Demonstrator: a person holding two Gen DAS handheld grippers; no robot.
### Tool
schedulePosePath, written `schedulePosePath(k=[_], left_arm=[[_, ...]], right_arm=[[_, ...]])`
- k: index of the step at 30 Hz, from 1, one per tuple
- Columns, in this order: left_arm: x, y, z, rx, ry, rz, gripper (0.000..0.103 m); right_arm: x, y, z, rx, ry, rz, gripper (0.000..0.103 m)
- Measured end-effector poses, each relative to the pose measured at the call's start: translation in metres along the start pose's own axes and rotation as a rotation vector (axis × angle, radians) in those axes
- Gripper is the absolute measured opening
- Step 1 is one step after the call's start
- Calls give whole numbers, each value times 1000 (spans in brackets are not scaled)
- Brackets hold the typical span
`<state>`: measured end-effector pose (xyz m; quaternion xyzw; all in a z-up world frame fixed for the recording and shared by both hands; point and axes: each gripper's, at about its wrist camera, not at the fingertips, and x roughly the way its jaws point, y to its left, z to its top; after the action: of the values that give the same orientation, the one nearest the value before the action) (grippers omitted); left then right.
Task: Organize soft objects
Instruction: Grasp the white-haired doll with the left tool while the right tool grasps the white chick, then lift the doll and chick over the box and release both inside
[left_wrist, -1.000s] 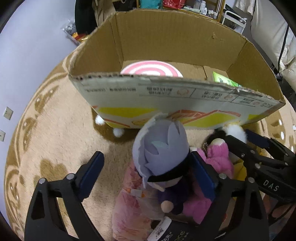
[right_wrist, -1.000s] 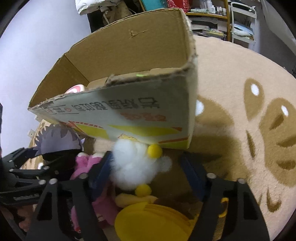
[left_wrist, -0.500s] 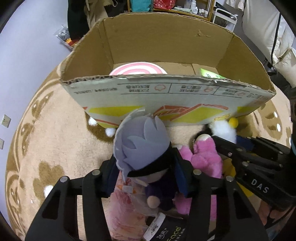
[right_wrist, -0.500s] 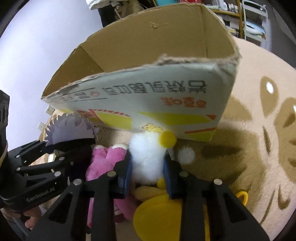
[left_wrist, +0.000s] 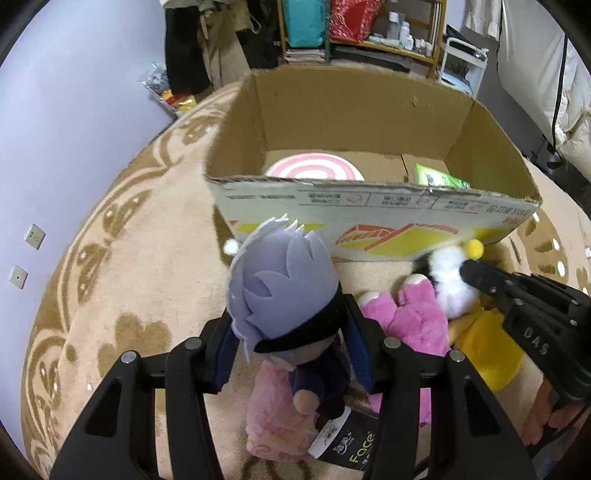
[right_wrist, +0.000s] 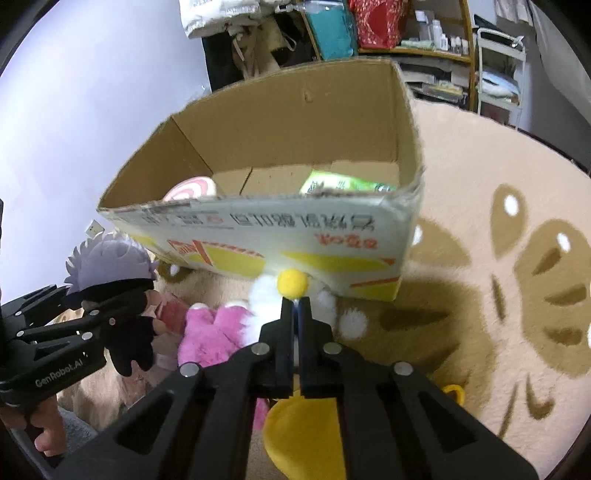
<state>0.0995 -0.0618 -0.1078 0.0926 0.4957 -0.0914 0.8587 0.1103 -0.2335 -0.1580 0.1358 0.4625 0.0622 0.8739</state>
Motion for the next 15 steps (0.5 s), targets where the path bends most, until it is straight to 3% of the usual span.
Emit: schedulePosePath(k=[6, 15], left_arm=[[-15, 5, -2, -20, -34, 16, 50], [-45, 14, -6, -30, -123, 72, 50]], right_arm=[[-10, 1, -3, 0, -6, -3, 2], [-60, 2, -2, -45, -117, -32, 2]])
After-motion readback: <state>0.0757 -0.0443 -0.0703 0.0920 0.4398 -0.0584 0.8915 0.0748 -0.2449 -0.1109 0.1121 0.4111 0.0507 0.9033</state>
